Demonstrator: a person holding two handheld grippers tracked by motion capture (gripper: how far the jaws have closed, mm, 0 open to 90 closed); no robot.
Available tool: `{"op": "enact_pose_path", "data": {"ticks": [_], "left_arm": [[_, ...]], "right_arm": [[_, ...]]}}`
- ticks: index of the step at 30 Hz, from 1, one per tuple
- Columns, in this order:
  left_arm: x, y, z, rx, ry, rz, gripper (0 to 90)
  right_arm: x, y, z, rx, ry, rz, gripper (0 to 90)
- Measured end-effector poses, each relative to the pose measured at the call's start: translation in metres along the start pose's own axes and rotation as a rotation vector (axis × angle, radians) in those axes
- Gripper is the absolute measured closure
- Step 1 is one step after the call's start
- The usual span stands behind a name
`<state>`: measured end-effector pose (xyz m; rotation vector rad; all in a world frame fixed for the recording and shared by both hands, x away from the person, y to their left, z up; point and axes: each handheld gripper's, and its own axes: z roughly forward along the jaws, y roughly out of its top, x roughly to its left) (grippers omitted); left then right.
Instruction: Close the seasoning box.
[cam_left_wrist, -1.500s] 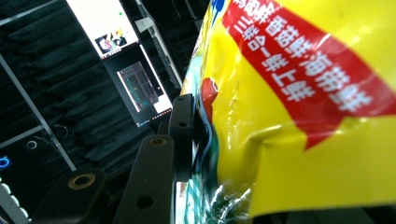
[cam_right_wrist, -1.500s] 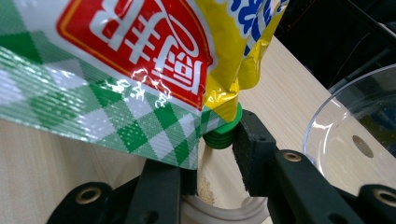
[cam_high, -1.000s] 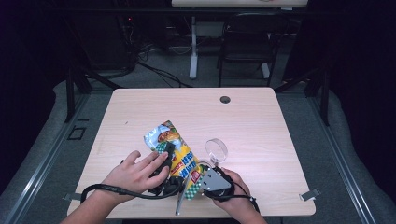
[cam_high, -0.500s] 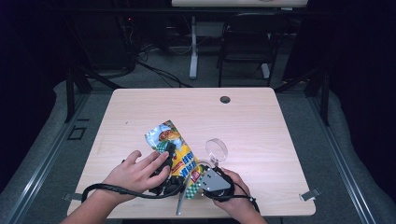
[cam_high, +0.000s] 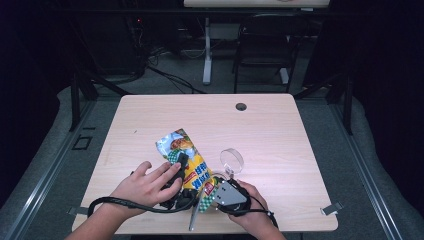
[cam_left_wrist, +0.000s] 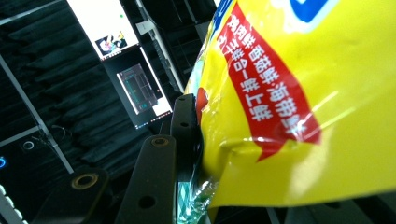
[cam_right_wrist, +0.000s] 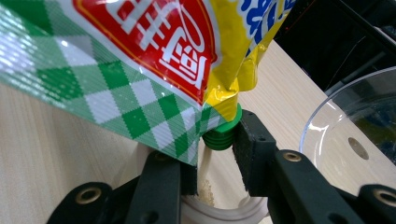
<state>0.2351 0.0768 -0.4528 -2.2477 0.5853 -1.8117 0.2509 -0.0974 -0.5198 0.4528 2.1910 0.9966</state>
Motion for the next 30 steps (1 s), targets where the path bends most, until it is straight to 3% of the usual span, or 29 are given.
{"op": "enact_pose_path", "data": {"ticks": [13, 19, 21, 23, 30], "left_arm": [[0.0003, 0.0002, -0.0008, 0.002, 0.001, -0.009, 73.2], [0.001, 0.0009, -0.001, -0.004, 0.009, 0.007, 73.6], [-0.0007, 0.0003, -0.0009, 0.002, -0.009, -0.02, 73.6], [0.0007, 0.0008, -0.0012, -0.003, 0.008, -0.003, 73.6], [0.0014, 0.0009, -0.0016, 0.001, 0.006, -0.004, 73.6]], "right_arm": [[0.0001, 0.0002, -0.0006, 0.0, -0.006, -0.003, 71.8], [0.0002, 0.0001, -0.0001, 0.001, -0.003, -0.005, 71.8], [0.0004, 0.0001, -0.0002, 0.002, -0.003, -0.004, 71.8], [0.0004, 0.0001, -0.0002, 0.0, -0.003, -0.004, 71.8], [0.0004, 0.0002, -0.0004, -0.001, -0.004, -0.004, 71.8]]}}
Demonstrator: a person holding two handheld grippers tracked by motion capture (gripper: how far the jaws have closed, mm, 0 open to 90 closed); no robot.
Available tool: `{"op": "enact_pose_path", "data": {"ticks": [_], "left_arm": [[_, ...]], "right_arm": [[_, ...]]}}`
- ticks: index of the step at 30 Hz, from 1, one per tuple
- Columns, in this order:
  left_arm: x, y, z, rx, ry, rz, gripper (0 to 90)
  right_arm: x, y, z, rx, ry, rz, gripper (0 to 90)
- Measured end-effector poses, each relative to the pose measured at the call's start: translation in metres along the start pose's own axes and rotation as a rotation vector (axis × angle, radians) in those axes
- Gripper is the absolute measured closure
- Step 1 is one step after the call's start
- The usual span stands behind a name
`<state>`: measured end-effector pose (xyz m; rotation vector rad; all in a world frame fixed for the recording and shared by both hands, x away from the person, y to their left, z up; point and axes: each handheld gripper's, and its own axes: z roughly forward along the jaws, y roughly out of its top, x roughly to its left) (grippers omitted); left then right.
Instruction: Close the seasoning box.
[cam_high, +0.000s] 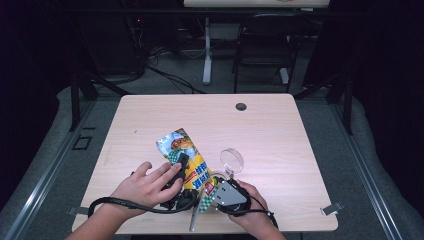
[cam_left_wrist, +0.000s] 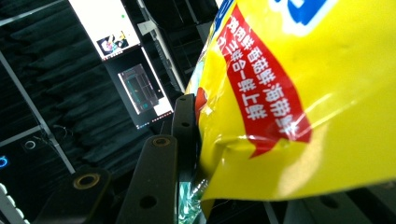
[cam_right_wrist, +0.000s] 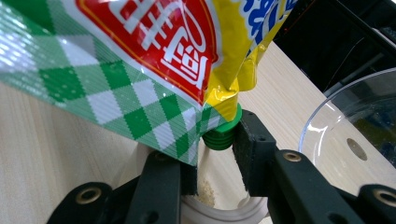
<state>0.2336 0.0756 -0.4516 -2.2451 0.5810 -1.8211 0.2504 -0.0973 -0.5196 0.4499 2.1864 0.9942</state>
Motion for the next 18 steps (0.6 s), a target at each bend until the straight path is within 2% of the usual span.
{"op": "enact_pose_path", "data": {"ticks": [15, 18], "left_arm": [[0.0017, 0.0007, 0.0003, -0.005, -0.004, -0.01, 73.6], [0.0033, 0.001, -0.0001, -0.003, 0.003, 0.004, 73.6]], "right_arm": [[-0.0002, 0.0001, -0.0004, -0.001, -0.005, -0.001, 71.8], [0.0, 0.0003, -0.0005, -0.004, -0.006, -0.002, 71.8]]}}
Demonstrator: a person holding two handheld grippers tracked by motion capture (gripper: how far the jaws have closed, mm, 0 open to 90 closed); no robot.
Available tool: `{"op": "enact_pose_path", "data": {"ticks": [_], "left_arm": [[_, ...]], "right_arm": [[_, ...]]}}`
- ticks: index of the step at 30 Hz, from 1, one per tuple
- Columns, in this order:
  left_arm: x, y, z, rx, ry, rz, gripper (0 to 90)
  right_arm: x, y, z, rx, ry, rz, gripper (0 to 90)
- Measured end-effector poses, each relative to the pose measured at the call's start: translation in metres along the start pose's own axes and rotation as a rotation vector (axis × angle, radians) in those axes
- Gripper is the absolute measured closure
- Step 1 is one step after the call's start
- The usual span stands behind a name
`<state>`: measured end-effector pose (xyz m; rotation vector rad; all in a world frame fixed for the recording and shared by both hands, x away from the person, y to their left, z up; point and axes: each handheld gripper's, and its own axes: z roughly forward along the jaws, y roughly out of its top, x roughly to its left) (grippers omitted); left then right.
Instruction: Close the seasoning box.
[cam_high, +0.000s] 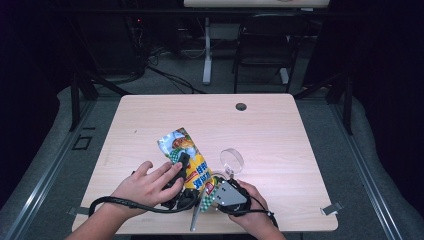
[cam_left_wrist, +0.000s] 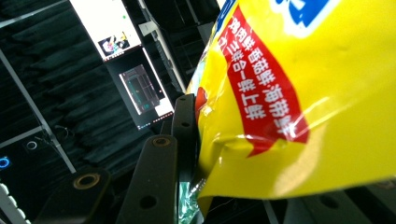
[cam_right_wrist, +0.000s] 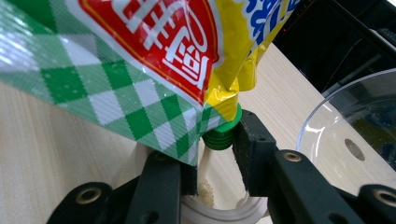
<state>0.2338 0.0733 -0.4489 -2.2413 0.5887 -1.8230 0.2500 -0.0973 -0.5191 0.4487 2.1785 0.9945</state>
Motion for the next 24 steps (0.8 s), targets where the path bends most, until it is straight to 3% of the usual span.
{"op": "enact_pose_path", "data": {"ticks": [9, 10, 24], "left_arm": [[0.0008, 0.0002, -0.0001, -0.002, 0.008, 0.004, 73.6], [0.0011, 0.0, 0.0, 0.003, -0.014, -0.003, 73.6], [0.0021, -0.0001, -0.0008, -0.003, 0.006, 0.0, 73.6]], "right_arm": [[-0.0004, 0.0001, -0.0003, -0.001, 0.0, 0.001, 71.8], [-0.0005, 0.0001, -0.0004, -0.001, 0.0, 0.002, 71.8], [0.0, 0.0008, -0.0012, -0.002, -0.002, 0.002, 71.8]]}}
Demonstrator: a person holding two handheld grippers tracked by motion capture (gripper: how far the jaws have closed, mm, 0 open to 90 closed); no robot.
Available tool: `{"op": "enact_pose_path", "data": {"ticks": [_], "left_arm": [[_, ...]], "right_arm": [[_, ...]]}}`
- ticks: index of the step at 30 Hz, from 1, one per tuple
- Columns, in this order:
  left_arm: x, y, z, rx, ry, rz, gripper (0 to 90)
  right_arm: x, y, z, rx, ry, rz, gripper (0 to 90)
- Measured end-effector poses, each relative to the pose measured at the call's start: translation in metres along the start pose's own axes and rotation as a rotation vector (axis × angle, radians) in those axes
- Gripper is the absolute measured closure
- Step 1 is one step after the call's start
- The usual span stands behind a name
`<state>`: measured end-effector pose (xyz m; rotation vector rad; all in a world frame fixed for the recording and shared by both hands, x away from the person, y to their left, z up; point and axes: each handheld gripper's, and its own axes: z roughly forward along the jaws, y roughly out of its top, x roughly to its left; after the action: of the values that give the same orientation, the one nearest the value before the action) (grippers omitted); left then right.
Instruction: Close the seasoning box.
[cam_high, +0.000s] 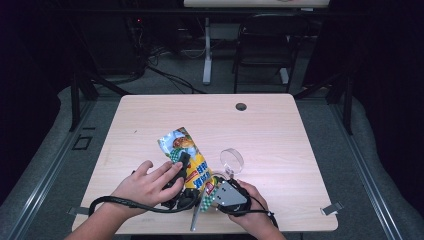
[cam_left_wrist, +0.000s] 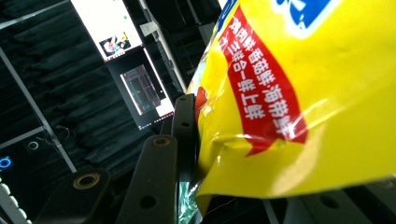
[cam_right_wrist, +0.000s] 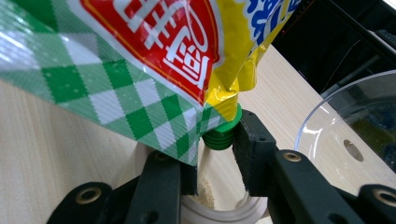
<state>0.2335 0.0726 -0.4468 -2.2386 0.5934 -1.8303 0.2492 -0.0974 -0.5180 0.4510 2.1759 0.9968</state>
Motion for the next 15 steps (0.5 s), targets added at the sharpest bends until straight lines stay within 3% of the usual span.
{"op": "enact_pose_path", "data": {"ticks": [15], "left_arm": [[0.0011, 0.0003, -0.0001, 0.002, -0.016, -0.004, 73.6]], "right_arm": [[-0.0002, 0.0, -0.0003, 0.0, -0.001, -0.001, 71.8]]}}
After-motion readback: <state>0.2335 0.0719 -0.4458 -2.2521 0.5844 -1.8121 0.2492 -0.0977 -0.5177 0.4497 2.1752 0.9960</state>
